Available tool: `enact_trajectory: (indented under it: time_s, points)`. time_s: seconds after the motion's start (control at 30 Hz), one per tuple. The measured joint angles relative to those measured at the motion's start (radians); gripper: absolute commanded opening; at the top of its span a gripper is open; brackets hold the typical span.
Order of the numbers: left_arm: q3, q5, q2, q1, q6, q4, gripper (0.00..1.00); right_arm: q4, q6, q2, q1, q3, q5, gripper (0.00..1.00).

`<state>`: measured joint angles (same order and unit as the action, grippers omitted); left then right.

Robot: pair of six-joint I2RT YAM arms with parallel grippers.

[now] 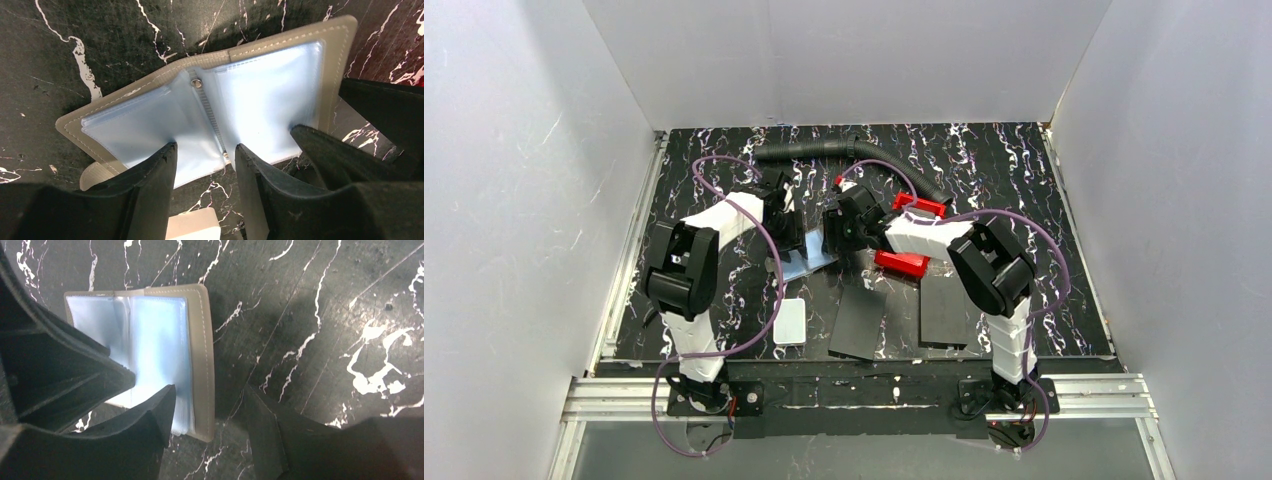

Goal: Put the credit cards into the card holder
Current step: Open the card holder at the center of the board.

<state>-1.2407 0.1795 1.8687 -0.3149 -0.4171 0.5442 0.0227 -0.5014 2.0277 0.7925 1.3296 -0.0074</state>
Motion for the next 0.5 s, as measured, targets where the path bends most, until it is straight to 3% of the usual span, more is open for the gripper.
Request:
enact_trajectory:
  time_s: [0.17, 0.33, 0.4, 0.5]
  points:
    - [-0.009, -0.016, 0.005, -0.01, -0.003, 0.008, 0.49, 0.068, 0.002, -0.038, 0.0, 0.009, -0.026, 0.73]
    - [-0.013, -0.019, 0.007, -0.015, -0.003, 0.011, 0.5, 0.104, 0.001, -0.077, 0.0, 0.05, -0.05, 0.75]
    - [-0.013, -0.02, 0.007, -0.016, -0.003, 0.011, 0.5, 0.103, -0.001, -0.092, 0.0, 0.062, -0.064, 0.66]
    - [-0.013, -0.019, 0.007, -0.016, -0.003, 0.011, 0.51, 0.086, -0.019, -0.113, 0.0, 0.063, -0.097, 0.29]
